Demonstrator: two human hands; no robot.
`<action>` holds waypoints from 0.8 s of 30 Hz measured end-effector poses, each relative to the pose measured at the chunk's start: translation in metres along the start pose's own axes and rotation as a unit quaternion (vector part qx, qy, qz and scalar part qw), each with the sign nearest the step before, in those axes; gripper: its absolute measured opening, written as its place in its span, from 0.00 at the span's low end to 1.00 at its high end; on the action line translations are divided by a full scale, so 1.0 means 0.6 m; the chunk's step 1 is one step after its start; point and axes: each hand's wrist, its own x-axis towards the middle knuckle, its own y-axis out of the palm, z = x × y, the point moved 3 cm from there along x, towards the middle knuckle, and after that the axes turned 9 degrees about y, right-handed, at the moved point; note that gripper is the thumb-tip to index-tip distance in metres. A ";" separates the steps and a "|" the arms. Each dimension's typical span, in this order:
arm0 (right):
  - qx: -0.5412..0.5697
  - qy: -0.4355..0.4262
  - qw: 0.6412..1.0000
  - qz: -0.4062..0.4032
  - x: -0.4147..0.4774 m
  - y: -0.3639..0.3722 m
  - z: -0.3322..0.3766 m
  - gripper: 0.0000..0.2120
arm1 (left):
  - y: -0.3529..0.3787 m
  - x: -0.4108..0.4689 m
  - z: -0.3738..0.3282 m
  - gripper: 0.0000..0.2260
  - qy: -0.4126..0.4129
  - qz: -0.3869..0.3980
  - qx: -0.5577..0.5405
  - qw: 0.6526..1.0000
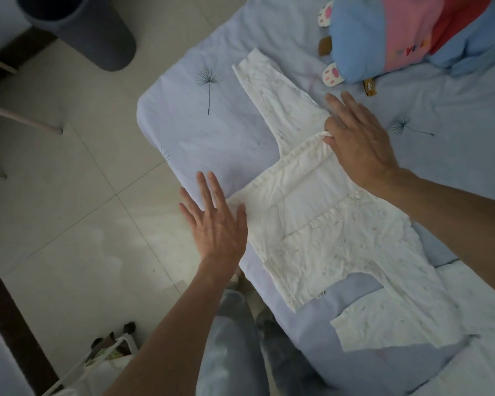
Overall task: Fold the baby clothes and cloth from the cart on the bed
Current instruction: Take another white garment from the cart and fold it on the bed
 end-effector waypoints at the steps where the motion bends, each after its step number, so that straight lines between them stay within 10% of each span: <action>1: -0.002 0.009 1.000 0.000 0.003 -0.001 0.000 0.09 | -0.005 0.009 0.005 0.41 0.006 0.001 0.004 1.000; 11: -0.022 0.093 0.995 0.026 0.017 0.003 0.004 0.10 | -0.007 0.068 0.024 0.48 0.107 0.044 0.021 0.993; 24: -0.021 0.111 0.993 0.035 0.044 0.033 0.019 0.09 | -0.003 0.109 0.043 0.21 0.203 0.033 -0.033 0.978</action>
